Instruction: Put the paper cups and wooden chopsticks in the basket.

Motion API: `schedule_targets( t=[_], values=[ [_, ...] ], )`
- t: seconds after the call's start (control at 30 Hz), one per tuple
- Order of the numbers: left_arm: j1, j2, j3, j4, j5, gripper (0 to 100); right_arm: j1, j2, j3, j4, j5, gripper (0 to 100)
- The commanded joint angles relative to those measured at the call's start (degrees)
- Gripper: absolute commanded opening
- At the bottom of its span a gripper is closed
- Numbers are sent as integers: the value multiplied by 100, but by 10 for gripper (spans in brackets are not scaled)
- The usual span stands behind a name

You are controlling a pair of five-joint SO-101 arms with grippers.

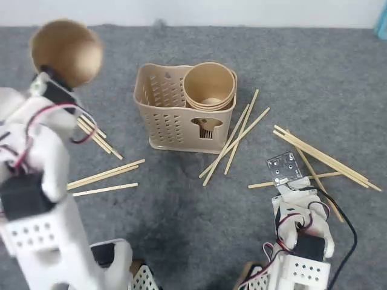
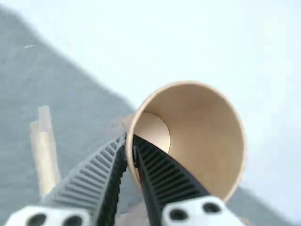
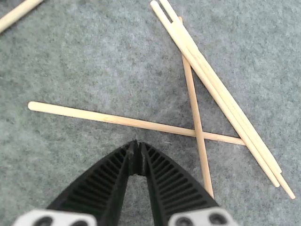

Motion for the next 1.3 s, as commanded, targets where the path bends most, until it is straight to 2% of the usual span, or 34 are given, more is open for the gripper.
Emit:
schedule_targets(
  t=[0.0,0.2,0.33,0.67,1.03,1.27],
  values=[
    [1073,-158,-479,35,149,12,-22,-4,18,-31,97,8],
    [2708,229,-1015,-9,158,12,-22,-4,18,-22,97,8],
    [3332,818,-1051,-9,114,12,-22,-4,18,-22,97,8],
    [3367,1679,-1007,18,-105,12,-22,-4,18,-31,97,8],
    [2734,1855,-945,18,-220,12,-22,-4,18,-31,97,8],
    [2919,1899,-462,-9,-510,12,-22,-4,18,-31,97,8]
  ],
)
